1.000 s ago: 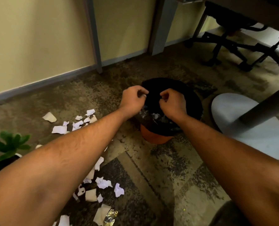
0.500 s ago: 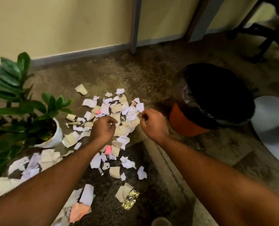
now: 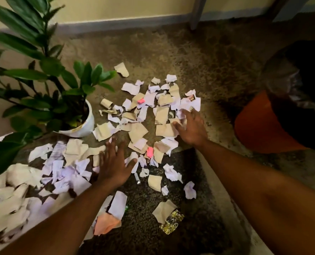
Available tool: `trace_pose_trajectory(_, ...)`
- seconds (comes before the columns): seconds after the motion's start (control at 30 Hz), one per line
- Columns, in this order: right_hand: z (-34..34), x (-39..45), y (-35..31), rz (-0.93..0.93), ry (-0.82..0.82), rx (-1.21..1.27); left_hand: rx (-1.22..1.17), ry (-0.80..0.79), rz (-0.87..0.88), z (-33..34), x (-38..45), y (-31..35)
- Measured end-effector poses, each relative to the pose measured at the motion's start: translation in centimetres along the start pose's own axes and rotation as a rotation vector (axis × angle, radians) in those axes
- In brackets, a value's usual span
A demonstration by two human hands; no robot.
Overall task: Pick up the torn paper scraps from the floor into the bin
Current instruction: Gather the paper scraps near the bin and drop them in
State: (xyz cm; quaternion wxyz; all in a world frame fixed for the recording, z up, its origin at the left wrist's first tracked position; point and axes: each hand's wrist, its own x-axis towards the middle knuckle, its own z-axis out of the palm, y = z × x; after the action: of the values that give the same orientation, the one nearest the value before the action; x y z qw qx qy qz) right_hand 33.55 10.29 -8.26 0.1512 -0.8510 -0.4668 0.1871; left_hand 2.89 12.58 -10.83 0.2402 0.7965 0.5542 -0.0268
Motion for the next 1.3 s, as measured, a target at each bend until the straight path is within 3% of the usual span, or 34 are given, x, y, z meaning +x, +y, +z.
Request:
trace_pose_trajectory(0.17, 2.0, -3.9, -1.4, -0.162, -0.087, -0.048, 0.08, -0.063, -0.009, 1.0, 0.0, -0.3)
trace_pose_trajectory(0.3, 2.3, -6.1, -0.9, -0.307, 0.022, -0.094, 0.091, -0.134, -0.025, 0.8, 0.2, 0.0)
trace_pose_trajectory(0.5, -0.9, 0.4, 0.0, -0.08, 0.244, 0.012, 0.121, -0.272, -0.028, -0.3, 0.4, 0.1)
trace_pose_trajectory(0.63, -1.4, 5.3, 0.4, 0.019, 0.102, 0.044, 0.101, -0.333, -0.027, -1.0, 0.4, 0.4)
trace_pose_trajectory(0.73, -1.5, 8.1, -0.2, 0.081, 0.087, 0.024, 0.089, -0.351, -0.016, -1.2, 0.4, 0.4)
trace_pose_trajectory(0.87, -4.2, 10.4, -2.7, -0.038, 0.07, -0.214, 0.098, -0.368, -0.017, -1.3, 0.6, 0.3)
trace_pose_trajectory(1.0, -2.3, 10.4, -2.0, -0.012, -0.053, -0.206, 0.093, -0.388, -0.016, -1.6, 0.6, 0.4)
trace_pose_trajectory(1.1, 0.7, 6.3, -2.0, -0.039, -0.026, -0.048, 0.099, -0.382, -0.021, -1.7, 0.5, 0.4)
trace_pose_trajectory(1.2, 0.8, 3.5, -2.6, -0.237, 0.057, -0.001, 0.111, -0.38, -0.025, -1.5, 0.6, 0.4)
trace_pose_trajectory(1.3, -0.6, 6.5, -2.8, -0.257, 0.2, -0.041, 0.107, -0.383, -0.016, -1.5, 0.7, 0.3)
